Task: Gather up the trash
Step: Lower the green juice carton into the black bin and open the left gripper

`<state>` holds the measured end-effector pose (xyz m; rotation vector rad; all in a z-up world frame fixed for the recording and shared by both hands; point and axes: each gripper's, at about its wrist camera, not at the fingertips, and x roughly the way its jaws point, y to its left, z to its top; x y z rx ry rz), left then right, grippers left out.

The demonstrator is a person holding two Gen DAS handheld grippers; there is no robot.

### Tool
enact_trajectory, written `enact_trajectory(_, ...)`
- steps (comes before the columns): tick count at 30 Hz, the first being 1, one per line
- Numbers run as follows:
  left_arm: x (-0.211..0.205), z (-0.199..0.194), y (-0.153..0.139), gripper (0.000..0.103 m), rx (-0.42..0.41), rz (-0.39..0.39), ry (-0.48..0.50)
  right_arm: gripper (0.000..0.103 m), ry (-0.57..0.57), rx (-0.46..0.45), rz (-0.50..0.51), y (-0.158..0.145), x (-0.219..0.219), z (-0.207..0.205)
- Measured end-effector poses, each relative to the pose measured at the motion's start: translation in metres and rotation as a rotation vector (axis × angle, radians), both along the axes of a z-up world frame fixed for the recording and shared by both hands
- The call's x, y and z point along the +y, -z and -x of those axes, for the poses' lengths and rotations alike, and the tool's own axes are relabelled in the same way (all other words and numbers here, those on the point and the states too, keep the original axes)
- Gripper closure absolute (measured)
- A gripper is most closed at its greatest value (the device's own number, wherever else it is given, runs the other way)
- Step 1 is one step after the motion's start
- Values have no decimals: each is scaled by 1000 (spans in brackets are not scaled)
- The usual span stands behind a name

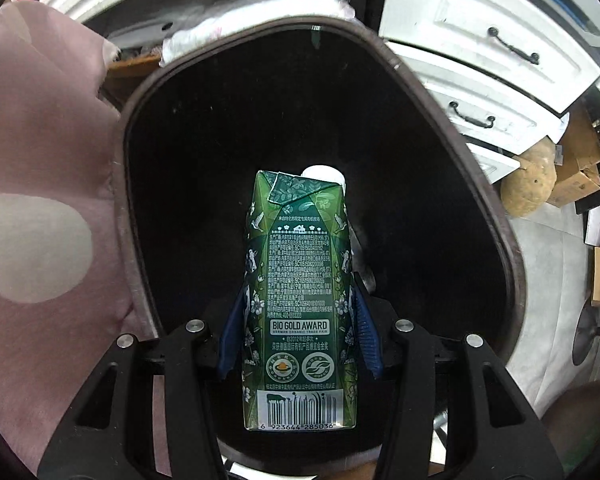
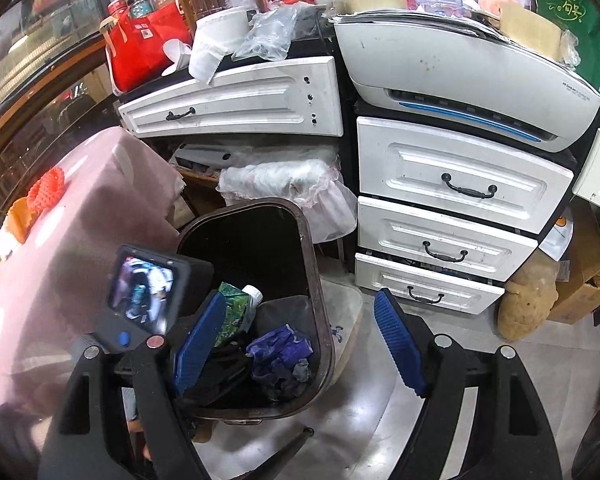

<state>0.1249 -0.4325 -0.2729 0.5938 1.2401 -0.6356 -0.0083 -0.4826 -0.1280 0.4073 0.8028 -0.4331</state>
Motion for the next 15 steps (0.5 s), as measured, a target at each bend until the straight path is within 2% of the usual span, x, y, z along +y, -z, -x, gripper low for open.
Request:
enact_trajectory(4, -4, -3, 16, 54, 7, -48, 1, 28, -1, -12, 2, -4, 2, 1)
enact_trajectory(8, -2, -3, 24, 52, 64, -59, -1, 26, 0, -25, 3, -9, 2, 2)
enact_trajectory(10, -2, -2, 23, 40, 54, -63, 8, 24, 1, -31, 7, -11, 2, 3)
enact_trajectory(11, -1, -1, 22, 29, 45, -59, 11, 24, 1, -32, 12, -12, 2, 3)
enact_trajectory(15, 1, 6, 16, 20, 45, -37, 43, 21, 11, -34, 13, -12, 0, 3)
